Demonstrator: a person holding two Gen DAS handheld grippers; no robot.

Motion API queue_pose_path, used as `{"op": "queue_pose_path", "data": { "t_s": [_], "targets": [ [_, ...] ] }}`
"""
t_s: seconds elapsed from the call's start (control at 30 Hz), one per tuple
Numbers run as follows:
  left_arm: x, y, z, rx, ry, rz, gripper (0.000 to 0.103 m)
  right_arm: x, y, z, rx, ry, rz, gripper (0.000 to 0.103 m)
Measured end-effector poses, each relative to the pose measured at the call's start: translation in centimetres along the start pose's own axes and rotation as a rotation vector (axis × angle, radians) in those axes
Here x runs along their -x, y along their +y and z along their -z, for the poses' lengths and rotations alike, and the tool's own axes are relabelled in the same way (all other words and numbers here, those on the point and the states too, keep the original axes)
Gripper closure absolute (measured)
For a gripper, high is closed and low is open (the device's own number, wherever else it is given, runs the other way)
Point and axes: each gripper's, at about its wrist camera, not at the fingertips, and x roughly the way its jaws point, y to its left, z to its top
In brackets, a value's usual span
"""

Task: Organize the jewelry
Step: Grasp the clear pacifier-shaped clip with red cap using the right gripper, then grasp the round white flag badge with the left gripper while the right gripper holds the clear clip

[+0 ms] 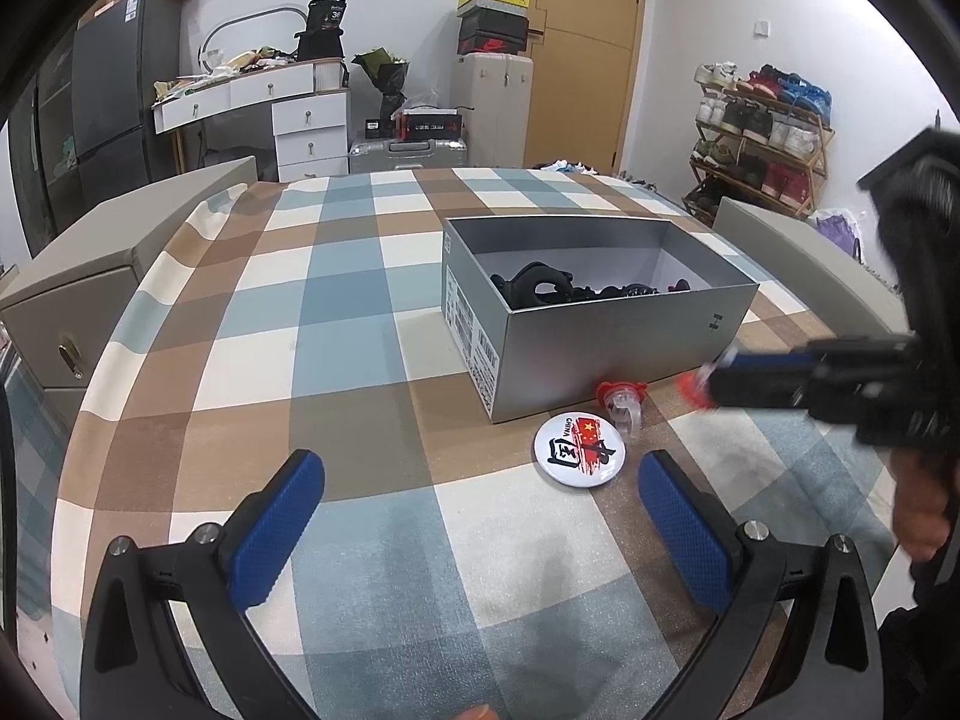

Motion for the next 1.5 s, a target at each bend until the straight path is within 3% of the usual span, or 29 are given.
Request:
{"op": "queue_pose_path", "data": {
  "t_s": [0.2, 0.33, 0.43, 0.6, 0.7, 0.77, 0.93, 1.0, 1.5],
  "targets": [
    [-0.9, -2.4, -0.1, -0.123, 0.075, -0.028, 0.001, 1.3, -0.9, -0.6, -0.027, -0.031, 0.006, 0.085],
    [-1.6, -3.5, 0.0, -0.182, 0.130, -0.009, 0.001, 2.3, -1.5, -0.7, -0.048, -0.050, 0.013, 0.085],
    [-2.1, -3.4, -0.4, -0.161, 0.159, 0.014, 0.004, 2.7, -1.7, -0.9, -0.054, -0.060, 0.023, 0.085],
    [-2.9, -3.5, -1.0, -0.138, 0.196, 0.043, 0.023, 3.1, -1.7, -1.0, -0.054, -0.067, 0.025, 0.085],
    [-3.2, -3.8, -0.9, -0.154, 0.213, 0.064, 0.029, 3.2, -1.7, -1.0, -0.053, -0.069, 0.024, 0.085],
    [-3.7, -3.9, -0.9, -0.149, 0.234, 0.069, 0.043, 3.2, -1.7, -1.0, -0.054, -0.070, 0.024, 0.085],
    [-3.5, -3.9, -1.0, -0.153, 0.221, 0.073, 0.054, 3.3, -1.6, -1.1, -0.050, -0.073, 0.034, 0.084],
    [-3.4, -3.9, -1.0, -0.165, 0.211, 0.064, 0.066, 3.3, -1.5, -1.1, -0.047, -0.072, 0.040, 0.084],
    [-2.7, -3.8, -0.9, -0.170, 0.185, 0.087, 0.067, 2.6, -1.8, -0.9, -0.051, -0.056, 0.033, 0.084]
  ]
}}
